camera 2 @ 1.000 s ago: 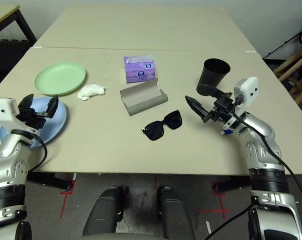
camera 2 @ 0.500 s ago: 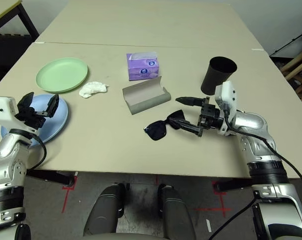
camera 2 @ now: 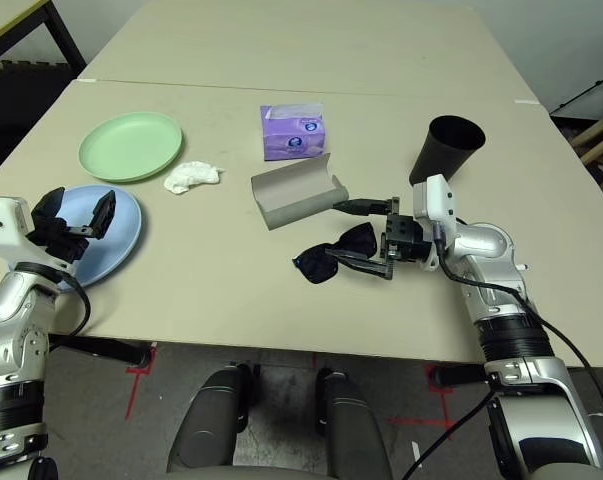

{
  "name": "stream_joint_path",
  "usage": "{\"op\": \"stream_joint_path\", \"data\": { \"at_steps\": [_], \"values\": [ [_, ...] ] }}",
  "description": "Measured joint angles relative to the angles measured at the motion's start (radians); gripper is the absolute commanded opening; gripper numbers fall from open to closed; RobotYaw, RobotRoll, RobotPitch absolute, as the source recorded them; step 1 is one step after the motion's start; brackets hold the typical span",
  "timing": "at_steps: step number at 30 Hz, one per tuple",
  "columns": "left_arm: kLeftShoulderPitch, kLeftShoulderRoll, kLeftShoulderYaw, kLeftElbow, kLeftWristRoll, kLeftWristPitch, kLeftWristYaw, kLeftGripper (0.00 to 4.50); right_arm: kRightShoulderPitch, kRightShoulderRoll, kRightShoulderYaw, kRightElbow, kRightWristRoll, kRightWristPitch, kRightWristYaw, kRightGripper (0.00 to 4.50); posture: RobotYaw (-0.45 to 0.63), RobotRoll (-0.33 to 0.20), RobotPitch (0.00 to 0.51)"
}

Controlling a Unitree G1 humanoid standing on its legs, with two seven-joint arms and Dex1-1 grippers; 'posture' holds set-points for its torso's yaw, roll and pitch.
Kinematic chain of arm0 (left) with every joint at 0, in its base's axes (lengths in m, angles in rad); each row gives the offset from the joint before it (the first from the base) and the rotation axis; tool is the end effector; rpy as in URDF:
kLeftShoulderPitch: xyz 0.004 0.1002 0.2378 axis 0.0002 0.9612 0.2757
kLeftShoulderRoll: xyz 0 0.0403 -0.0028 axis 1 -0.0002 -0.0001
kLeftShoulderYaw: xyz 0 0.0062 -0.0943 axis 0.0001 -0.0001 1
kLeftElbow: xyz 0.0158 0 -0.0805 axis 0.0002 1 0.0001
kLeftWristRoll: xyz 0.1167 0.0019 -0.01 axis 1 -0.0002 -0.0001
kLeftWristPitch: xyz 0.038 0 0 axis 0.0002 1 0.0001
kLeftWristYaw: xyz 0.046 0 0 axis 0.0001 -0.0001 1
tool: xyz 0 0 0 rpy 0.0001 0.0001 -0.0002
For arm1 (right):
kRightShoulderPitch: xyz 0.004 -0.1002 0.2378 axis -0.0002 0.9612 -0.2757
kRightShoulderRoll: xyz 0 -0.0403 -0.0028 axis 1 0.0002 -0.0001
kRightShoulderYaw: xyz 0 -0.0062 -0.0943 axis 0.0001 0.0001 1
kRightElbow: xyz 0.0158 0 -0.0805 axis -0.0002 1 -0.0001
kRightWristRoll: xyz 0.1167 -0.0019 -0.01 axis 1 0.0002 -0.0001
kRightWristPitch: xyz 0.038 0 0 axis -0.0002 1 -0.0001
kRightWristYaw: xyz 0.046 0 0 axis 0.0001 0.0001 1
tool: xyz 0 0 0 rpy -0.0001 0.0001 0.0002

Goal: Organize and tidy the items on the table.

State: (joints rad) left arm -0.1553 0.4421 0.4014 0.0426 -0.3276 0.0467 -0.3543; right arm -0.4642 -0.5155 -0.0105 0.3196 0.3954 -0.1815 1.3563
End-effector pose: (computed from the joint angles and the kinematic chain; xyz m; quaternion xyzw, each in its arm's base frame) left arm 0.2294 0.2978 0.1293 0.0503 -0.0992 0.0005 0.9938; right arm 0.2963 -0.2380 0.1459 -0.1494 -0.1038 0.6024 0.7772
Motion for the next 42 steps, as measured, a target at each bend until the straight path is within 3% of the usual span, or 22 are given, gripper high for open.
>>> {"op": "stream_joint_path", "data": {
  "at_steps": [13,21,27,32,42],
  "values": [
    [-0.005,0.009,0.002,0.0,0.0,0.002,-0.006,4.5,0.007,-0.001,0.0,-0.004,0.012,0.019,0.012,4.44,0.24,0.0,0.183],
    [-0.023,0.127,0.022,0.028,-0.026,0.062,-0.062,4.5,0.0,-0.001,0.0,0.004,0.012,0.018,0.022,4.44,0.24,0.0,0.181],
    [-0.026,0.247,0.082,0.092,-0.069,0.271,-0.078,4.5,0.0,0.0,0.0,0.004,0.011,0.018,0.022,4.44,0.24,0.0,0.18],
    [-0.03,0.295,0.138,0.099,-0.14,0.507,-0.072,4.5,0.002,0.004,0.0,0.003,0.011,0.017,0.021,4.44,0.24,0.0,0.179],
    [-0.08,0.362,0.205,0.21,-0.158,0.646,-0.055,4.5,0.013,0.008,0.0,-0.008,0.011,0.018,0.02,4.44,0.23,0.0,0.174]
  ]
}}
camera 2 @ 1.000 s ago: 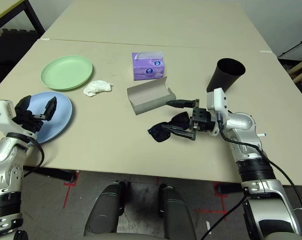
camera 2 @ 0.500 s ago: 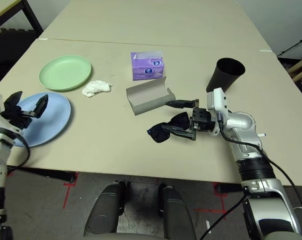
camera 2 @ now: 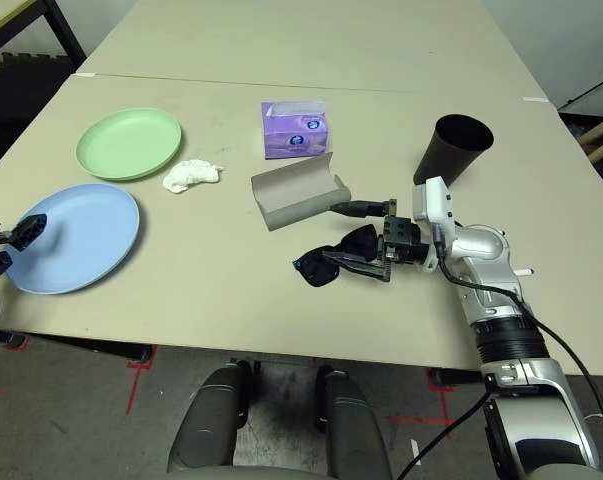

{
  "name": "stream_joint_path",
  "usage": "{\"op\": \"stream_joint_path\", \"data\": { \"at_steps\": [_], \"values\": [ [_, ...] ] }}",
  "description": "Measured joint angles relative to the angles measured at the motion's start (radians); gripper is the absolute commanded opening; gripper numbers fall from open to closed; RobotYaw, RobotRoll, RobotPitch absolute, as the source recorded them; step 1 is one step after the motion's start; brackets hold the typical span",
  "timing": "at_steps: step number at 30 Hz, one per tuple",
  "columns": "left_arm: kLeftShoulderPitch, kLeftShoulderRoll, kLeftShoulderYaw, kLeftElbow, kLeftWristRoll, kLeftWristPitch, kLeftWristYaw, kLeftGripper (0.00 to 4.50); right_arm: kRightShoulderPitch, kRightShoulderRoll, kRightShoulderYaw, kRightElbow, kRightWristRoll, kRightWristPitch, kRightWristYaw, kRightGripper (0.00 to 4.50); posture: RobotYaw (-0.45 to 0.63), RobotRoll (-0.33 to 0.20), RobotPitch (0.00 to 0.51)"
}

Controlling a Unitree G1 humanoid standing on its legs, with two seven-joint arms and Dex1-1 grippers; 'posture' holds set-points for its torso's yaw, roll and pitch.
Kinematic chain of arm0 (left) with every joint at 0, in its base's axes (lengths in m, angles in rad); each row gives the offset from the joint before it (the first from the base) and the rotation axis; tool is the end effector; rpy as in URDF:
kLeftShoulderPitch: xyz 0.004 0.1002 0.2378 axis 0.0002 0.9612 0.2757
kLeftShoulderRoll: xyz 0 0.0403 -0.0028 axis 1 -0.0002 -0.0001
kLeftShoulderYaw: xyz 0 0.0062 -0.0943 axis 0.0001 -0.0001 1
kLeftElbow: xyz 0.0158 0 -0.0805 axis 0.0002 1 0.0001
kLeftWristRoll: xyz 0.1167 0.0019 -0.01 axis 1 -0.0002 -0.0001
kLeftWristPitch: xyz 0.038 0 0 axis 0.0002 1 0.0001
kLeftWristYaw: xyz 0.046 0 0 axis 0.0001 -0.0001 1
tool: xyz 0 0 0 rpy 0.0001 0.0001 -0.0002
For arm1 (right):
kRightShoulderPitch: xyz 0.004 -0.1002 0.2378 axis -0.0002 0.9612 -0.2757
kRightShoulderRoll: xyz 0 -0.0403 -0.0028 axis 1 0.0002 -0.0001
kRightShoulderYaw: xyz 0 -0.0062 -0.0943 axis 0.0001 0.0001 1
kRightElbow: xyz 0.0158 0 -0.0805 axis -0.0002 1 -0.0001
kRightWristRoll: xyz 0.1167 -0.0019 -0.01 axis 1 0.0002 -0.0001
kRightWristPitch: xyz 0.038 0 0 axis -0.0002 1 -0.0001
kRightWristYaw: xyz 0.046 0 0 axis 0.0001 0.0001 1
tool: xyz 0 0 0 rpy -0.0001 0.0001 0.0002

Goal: Organize and tidy the items on the table.

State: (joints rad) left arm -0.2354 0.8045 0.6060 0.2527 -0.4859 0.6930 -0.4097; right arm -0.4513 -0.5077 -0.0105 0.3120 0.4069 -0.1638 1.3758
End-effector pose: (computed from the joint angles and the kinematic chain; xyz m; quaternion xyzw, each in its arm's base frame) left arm 0.2059 0.3868 0.1740 -0.0552 0.1292 0.0988 0.9851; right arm 0.2950 -0.2369 0.1419 -0.1358 -0.0990 0.6122 0.7726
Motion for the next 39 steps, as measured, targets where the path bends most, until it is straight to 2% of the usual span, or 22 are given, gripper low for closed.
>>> {"op": "stream_joint_path", "data": {
  "at_steps": [7,9,11,20,33,39],
  "values": [
    [-0.021,0.02,0.0,0.043,0.002,0.045,-0.009,4.5,0.001,0.001,0.0,-0.015,0.0,0.001,-0.008,4.44,0.22,0.0,0.173],
    [-0.022,0.022,0.0,0.043,0.002,0.057,-0.012,4.11,0.001,0.001,0.0,-0.017,0.0,0.001,-0.011,4.5,0.22,0.0,0.171],
    [-0.022,0.022,-0.002,0.044,0.002,0.067,-0.014,3.52,0.001,0.001,0.0,-0.023,0.0,0.002,-0.014,4.5,0.22,0.0,0.169],
    [-0.025,0.03,-0.005,0.044,-0.001,0.112,-0.044,0.02,-0.001,0.003,0.0,-0.037,0.001,0.009,-0.033,4.5,0.21,0.0,0.166],
    [-0.031,0.052,0.017,0.043,-0.031,0.186,-0.077,0.02,-0.004,0.009,0.0,-0.039,0.0,0.01,-0.045,4.5,0.21,0.0,0.157],
    [0.015,0.102,0.05,0.041,-0.065,0.253,-0.135,0.02,-0.012,0.009,0.0,-0.038,-0.001,0.002,-0.047,4.5,0.2,0.0,0.16]
  ]
}}
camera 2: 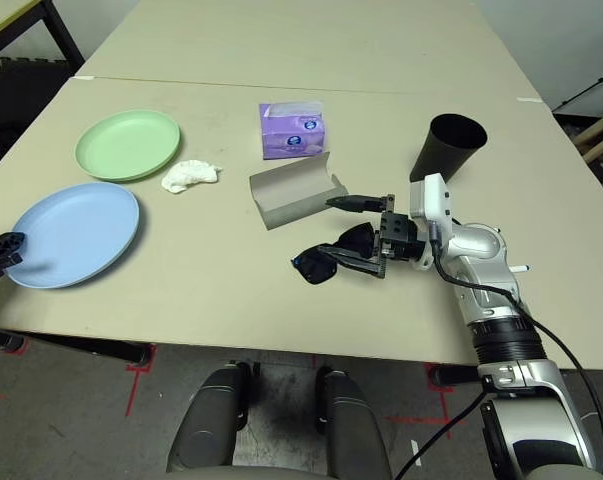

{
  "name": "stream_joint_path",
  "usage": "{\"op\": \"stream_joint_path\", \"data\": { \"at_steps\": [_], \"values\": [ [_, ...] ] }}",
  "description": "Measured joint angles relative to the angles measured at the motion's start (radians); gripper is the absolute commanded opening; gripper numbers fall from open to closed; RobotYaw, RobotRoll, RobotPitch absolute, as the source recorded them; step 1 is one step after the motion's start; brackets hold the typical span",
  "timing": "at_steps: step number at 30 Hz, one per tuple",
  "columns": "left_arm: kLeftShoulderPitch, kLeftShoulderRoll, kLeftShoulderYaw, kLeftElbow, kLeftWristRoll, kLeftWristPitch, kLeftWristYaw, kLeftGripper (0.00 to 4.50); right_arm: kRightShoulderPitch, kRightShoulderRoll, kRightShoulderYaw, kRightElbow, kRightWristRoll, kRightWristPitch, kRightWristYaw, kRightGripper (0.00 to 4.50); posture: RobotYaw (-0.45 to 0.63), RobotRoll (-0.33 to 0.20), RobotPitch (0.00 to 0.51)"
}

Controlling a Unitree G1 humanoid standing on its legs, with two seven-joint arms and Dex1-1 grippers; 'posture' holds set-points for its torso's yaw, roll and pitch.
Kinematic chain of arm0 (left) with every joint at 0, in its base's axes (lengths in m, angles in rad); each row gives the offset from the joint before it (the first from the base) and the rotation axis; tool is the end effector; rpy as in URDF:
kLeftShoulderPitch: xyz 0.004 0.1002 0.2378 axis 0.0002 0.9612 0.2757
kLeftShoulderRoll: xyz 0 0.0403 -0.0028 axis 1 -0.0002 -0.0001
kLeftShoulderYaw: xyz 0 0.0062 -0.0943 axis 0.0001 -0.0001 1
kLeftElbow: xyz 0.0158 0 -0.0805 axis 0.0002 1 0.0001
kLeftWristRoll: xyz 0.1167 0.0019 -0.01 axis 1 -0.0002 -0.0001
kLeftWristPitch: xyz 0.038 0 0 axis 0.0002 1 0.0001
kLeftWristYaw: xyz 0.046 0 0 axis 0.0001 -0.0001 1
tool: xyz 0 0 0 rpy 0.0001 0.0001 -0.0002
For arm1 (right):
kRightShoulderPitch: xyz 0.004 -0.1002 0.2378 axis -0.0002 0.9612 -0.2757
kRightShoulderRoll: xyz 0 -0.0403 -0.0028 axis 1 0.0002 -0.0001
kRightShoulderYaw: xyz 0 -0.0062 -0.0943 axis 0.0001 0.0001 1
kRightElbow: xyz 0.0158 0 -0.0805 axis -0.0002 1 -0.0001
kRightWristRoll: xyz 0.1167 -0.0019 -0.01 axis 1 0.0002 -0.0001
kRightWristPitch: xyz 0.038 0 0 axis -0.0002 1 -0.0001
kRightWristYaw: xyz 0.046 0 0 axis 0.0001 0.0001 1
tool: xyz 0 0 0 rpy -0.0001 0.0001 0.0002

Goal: Organize and tidy the items on the table.

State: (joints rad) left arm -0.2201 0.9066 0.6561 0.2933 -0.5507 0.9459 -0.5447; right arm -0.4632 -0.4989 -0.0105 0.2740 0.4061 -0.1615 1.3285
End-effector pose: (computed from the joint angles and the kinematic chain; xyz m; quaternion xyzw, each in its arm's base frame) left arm 0.1892 0.4027 0.1852 -0.1306 0.2058 0.0563 0.9682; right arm 0.2957 -0.2306 0.1507 -0.1433 -0.1211 0.6001 0.7776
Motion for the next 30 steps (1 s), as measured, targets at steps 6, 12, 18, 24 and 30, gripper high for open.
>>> {"op": "stream_joint_path", "data": {
  "at_steps": [6,12,18,24,30],
  "values": [
    [0.018,0.008,0.039,-0.045,-0.037,0.064,-0.014,0.02,0.0,-0.001,0.0,0.0,-0.001,-0.001,0.0,4.5,0.21,0.0,0.161],
    [-0.109,0.005,0.03,-0.078,-0.048,0.077,0.032,0.02,-0.001,0.002,0.0,0.004,-0.004,-0.004,0.0,4.5,0.22,0.0,0.158],
    [-0.276,-0.002,-0.044,-0.004,-0.032,0.027,0.06,0.02,-0.01,0.006,0.003,0.007,-0.006,-0.005,-0.001,4.5,0.2,0.0,0.156],
    [-0.453,-0.028,-0.116,0.25,0.04,-0.113,0.086,0.02,-0.007,0.006,0.003,0.001,-0.006,-0.005,-0.004,4.5,0.18,0.0,0.155],
    [-0.6,-0.086,-0.143,0.479,0.105,-0.29,0.166,0.02,0.011,0.004,0.002,-0.022,-0.005,-0.001,-0.019,4.5,0.18,0.0,0.154]
  ]
}}
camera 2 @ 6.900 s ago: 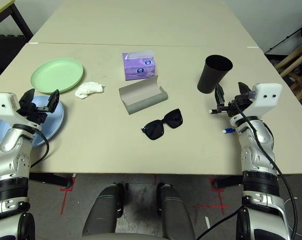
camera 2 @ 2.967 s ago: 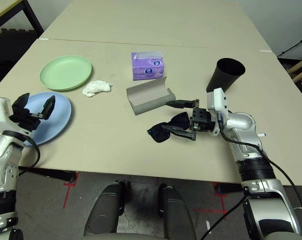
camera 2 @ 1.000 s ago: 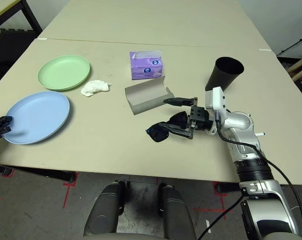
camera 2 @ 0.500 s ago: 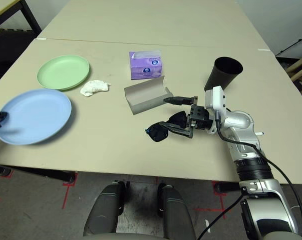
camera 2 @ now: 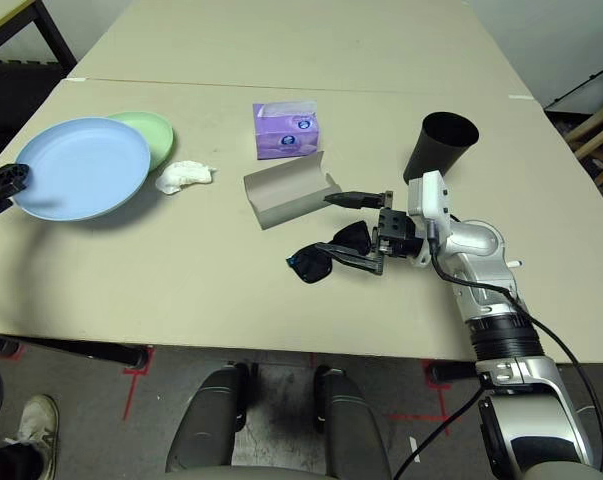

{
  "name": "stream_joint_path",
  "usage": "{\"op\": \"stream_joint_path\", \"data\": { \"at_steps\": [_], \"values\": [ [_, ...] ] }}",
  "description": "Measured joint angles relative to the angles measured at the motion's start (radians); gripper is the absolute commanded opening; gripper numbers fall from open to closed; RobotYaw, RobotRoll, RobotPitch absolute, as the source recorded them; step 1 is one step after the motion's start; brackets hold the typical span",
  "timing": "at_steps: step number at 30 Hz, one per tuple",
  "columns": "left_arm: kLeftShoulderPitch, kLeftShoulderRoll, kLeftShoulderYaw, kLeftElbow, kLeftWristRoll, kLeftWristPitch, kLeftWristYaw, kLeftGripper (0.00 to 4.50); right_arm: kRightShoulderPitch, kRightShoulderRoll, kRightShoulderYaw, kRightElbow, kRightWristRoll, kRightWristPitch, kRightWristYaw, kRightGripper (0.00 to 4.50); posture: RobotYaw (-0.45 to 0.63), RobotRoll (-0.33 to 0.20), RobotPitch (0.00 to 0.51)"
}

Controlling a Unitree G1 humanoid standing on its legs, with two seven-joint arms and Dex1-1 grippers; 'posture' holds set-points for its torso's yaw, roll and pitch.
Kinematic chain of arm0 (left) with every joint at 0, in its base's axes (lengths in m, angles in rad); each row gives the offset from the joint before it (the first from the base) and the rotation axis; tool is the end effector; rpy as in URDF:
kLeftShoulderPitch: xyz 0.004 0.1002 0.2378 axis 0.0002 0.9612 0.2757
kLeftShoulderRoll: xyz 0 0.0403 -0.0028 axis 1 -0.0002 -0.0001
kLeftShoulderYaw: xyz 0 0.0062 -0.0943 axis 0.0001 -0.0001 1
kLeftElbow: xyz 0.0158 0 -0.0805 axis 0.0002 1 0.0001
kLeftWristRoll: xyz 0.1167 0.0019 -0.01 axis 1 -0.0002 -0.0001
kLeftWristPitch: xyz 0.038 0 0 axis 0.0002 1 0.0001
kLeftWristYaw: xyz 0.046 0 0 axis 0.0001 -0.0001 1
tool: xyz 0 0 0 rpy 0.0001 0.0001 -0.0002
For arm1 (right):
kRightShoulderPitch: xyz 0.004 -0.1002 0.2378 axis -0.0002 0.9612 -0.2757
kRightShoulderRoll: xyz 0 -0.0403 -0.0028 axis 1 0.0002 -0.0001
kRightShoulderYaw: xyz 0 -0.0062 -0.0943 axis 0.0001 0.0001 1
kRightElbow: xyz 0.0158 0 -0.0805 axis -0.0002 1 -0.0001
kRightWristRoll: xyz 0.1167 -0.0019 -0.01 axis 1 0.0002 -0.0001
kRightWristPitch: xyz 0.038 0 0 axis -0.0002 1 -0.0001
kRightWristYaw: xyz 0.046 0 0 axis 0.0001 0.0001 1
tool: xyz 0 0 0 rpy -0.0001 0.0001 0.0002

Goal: Organize and tidy the items on the table.

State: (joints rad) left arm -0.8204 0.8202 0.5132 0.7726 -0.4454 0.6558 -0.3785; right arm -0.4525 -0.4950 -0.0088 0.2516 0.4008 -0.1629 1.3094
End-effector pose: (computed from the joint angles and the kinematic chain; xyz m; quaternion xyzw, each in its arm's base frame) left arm 0.2800 0.3784 0.2156 -0.1801 0.0669 0.0791 0.9782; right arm 0.2938 -0.2283 0.1511 -0.1463 -0.1255 0.5958 0.7797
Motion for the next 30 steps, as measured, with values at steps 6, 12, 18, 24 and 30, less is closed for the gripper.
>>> {"op": "stream_joint_path", "data": {
  "at_steps": [6,12,18,24,30],
  "values": [
    [-0.115,-0.043,-0.033,0.164,0.055,-0.149,0.069,0.02,0.004,-0.001,0.0,-0.017,0.0,0.002,-0.008,4.5,0.17,0.0,0.155],
    [-0.219,-0.097,-0.062,0.304,0.098,-0.272,0.132,0.02,0.01,-0.001,0.0,-0.027,0.0,0.009,-0.02,4.5,0.17,0.0,0.157],
    [-0.277,-0.113,-0.063,0.388,0.121,-0.363,0.18,0.02,0.02,0.0,0.0,-0.049,0.0,0.017,-0.03,4.5,0.16,0.0,0.155],
    [-0.296,-0.117,-0.063,0.431,0.136,-0.411,0.212,0.02,0.032,-0.001,0.0,-0.058,0.0,0.021,-0.037,4.5,0.15,0.0,0.156],
    [-0.304,-0.128,-0.062,0.446,0.141,-0.46,0.218,1.54,0.033,-0.002,0.0,-0.061,0.0,0.025,-0.039,4.5,0.16,0.0,0.155]
  ]
}}
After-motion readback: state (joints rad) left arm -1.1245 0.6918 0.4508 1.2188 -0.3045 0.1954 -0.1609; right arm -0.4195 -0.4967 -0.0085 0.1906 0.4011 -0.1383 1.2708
